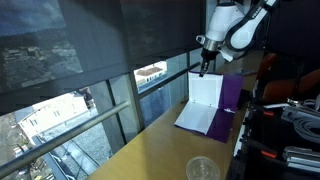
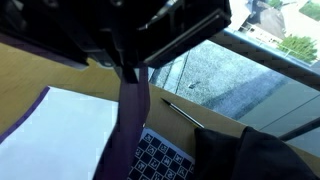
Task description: Close the purple file
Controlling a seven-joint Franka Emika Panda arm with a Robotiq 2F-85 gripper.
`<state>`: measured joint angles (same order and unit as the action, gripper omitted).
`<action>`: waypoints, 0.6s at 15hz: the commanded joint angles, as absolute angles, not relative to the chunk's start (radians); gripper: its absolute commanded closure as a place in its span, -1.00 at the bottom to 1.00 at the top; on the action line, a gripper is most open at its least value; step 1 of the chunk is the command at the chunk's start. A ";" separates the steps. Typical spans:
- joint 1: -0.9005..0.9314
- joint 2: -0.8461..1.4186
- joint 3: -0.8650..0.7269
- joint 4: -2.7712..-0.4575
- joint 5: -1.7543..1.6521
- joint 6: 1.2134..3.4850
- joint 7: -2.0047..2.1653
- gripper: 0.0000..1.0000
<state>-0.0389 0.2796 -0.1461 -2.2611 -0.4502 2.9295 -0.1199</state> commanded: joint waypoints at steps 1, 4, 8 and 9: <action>0.000 0.340 -0.179 -2.204 -0.497 2.948 -0.060 0.99; 0.021 0.393 -0.187 -2.159 -0.503 2.942 -0.027 0.45; 0.075 0.447 -0.197 -2.094 -0.472 2.924 -0.005 -0.10; 0.086 0.458 -0.191 -2.078 -0.497 2.918 0.030 -0.27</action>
<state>0.0289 0.4198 -0.1637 -2.1356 -0.4696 2.9294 -0.0269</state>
